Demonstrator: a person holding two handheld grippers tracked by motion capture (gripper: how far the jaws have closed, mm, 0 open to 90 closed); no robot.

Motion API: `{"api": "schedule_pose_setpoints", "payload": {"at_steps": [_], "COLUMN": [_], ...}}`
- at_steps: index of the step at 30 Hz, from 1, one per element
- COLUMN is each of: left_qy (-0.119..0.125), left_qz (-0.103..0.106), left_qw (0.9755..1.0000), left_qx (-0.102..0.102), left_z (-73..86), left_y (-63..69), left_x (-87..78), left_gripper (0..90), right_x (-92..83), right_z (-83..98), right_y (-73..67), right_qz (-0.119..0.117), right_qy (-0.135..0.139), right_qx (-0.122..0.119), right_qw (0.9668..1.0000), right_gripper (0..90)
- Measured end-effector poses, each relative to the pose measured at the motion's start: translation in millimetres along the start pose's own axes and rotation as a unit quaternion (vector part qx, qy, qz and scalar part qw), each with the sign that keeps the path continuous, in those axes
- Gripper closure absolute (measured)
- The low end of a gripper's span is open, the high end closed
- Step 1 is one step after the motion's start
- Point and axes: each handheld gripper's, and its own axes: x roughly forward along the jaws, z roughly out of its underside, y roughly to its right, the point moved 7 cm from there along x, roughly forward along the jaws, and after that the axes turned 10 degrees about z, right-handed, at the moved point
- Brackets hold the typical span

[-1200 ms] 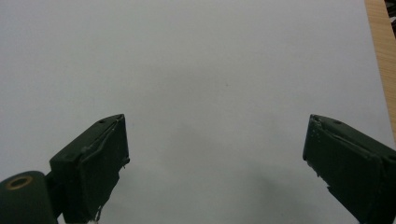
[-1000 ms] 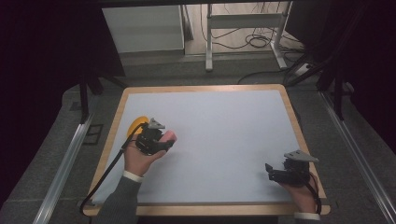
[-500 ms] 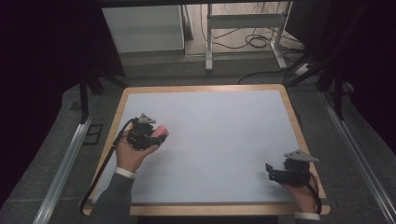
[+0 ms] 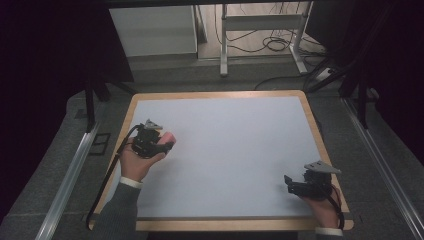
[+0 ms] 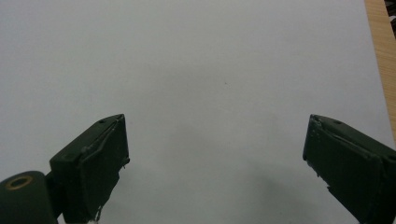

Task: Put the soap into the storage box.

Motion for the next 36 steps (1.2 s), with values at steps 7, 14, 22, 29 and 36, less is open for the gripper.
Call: {"api": "schedule_pose_setpoints", "payload": {"at_steps": [7,14,22,29,36], "left_qy": [0.011,0.012,0.015,0.019,0.02], "left_qz": [-0.004,-0.011,-0.02,-0.025,-0.03], "left_qw": [0.9998,0.9997,0.9993,0.9988,0.9983], "left_qx": [-0.013,-0.018,-0.026,-0.037,-0.046], "left_z": [-3.3,-4.6,-4.7,-6.2,-6.7], "left_y": [-9.9,-18.1,-28.4,-36.1,-47.0], "left_x": [-5.1,-6.7,-8.0,-9.9,-12.6], "left_gripper": [60.2,60.2,60.2,60.2,60.3], "right_x": [0.5,0.9,1.1,1.2,1.0], "right_z": [0.3,0.5,0.7,0.9,0.7], "right_y": [-0.6,-0.7,-0.5,-0.5,0.0], "right_qz": [-0.001,-0.001,0.0,0.001,0.003], "right_qy": [-0.001,-0.001,-0.002,-0.001,0.0], "right_qx": [-0.002,-0.002,-0.002,-0.003,-0.003], "right_qw": [1.0,1.0,1.0,1.0,1.0], "right_gripper": [6.5,6.5,6.5,6.5,6.5]}}
